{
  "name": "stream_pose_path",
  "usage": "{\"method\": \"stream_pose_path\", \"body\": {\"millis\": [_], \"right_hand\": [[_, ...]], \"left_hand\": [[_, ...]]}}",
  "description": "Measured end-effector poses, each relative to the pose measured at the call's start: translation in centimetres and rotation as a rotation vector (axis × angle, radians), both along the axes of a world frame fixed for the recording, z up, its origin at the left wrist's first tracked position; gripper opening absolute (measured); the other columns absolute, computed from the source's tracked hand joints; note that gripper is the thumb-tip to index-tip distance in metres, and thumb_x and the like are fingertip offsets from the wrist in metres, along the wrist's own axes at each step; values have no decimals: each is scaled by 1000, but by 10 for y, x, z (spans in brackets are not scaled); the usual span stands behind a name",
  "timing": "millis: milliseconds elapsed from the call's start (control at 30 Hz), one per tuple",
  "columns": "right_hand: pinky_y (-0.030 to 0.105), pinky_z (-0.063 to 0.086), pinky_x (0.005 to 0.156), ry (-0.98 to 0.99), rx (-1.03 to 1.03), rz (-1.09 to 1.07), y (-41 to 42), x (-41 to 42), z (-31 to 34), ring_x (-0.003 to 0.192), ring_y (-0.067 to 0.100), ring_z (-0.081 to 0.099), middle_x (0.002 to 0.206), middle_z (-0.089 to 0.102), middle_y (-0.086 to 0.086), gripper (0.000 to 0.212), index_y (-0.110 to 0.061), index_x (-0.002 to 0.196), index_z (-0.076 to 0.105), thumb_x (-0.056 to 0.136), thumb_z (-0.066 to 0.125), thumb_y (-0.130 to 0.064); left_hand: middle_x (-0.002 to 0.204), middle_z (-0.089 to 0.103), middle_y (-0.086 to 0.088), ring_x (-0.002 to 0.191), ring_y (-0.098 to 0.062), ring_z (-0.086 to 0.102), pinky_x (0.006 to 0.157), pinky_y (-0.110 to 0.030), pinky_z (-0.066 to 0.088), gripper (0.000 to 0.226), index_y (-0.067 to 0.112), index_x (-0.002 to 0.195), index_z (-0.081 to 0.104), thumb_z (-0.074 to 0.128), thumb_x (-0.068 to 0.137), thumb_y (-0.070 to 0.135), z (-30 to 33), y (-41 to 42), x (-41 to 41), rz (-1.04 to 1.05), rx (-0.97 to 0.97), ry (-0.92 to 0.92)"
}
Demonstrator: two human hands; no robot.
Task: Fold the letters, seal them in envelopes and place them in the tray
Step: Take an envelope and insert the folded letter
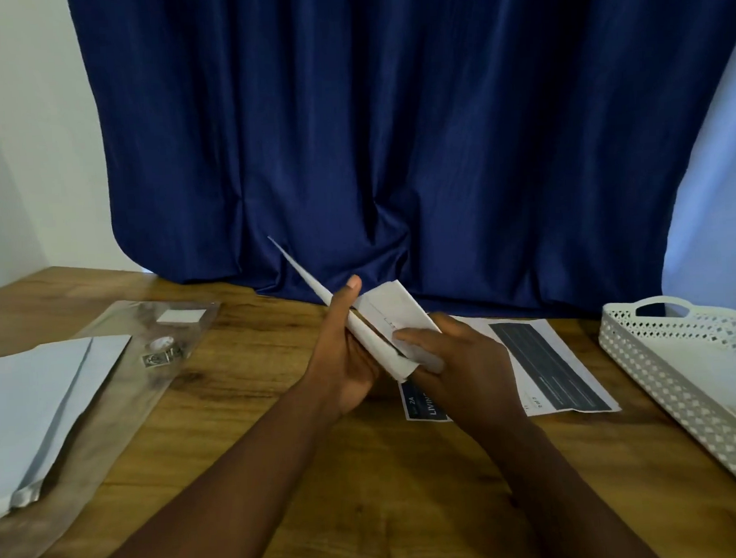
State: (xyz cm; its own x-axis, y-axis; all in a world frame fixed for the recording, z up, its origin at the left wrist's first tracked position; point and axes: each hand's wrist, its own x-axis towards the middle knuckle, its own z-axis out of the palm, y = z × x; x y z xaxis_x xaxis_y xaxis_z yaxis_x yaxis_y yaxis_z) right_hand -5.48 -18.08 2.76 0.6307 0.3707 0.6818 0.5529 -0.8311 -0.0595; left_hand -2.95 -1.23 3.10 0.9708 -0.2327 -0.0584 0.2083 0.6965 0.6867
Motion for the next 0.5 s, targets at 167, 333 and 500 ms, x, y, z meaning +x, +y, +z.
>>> {"method": "stream_pose_path", "body": {"millis": [167,333,500], "right_hand": [[17,39,52,-91,40,-114,3,-2,0,71,12,68,90,73,-4,40,-29,100,76,91,43,-49],[27,51,55,-95,183,-223,1,0,-1,68,15,66,86,72,-3,30,-26,98,76,89,53,-44],[26,49,63,-40,241,-180,-4,1,0,82,17,71,99,75,-2,33,-27,108,76,86,62,-46]], "left_hand": [[128,69,-22,111,-36,70,75,-49,62,67,4,128,65,71,83,53,-1,-4,-2,21,-43,24],[119,74,-18,103,-34,75,80,-49,63,69,9,126,67,80,73,51,-2,-5,1,-2,-47,62],[118,75,-19,105,-35,74,84,-52,62,71,11,131,63,86,73,46,-2,0,7,61,-11,86]]}}
